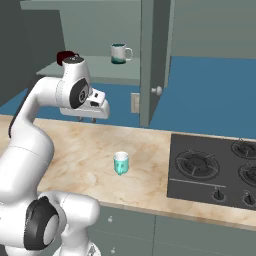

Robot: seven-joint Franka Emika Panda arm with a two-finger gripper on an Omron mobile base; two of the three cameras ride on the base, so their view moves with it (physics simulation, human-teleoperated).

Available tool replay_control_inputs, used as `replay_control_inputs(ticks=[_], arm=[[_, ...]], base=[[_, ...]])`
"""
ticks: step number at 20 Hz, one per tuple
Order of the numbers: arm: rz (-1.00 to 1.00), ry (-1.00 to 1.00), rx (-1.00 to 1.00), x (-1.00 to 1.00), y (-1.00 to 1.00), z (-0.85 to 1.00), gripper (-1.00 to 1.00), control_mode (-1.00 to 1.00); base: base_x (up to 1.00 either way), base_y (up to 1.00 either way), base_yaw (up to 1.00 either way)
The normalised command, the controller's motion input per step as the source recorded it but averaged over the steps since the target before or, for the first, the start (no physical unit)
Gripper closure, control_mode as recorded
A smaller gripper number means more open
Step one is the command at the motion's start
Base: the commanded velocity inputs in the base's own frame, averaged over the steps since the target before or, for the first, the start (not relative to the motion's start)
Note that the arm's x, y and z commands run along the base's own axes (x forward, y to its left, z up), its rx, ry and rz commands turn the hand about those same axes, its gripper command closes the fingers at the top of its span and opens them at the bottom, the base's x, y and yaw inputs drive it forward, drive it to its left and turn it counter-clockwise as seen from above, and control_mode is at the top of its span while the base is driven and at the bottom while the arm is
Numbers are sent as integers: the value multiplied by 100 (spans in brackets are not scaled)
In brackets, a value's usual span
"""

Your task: Pick the mug on the counter and place it in the cabinet with the handle facing the right, like the mugs already inside.

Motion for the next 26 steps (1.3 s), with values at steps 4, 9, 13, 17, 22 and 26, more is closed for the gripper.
replay_control_inputs(ticks=[4, 9, 13, 17, 22, 26], arm=[[0, 0, 0, -5, 0, 0, -100, -100], [0, 0, 0, -13, 0, -1, -100, -100], [0, 0, 0, -11, 0, -9, -100, -100], [0, 0, 0, -6, 0, -12, -100, -100], [0, 0, 0, -6, 0, -20, -100, -100], [0, 0, 0, -2, 0, -28, -100, -100]], base=[[0, 0, 0], [0, 0, 0], [0, 0, 0], [0, 0, 0], [0, 0, 0], [0, 0, 0]])
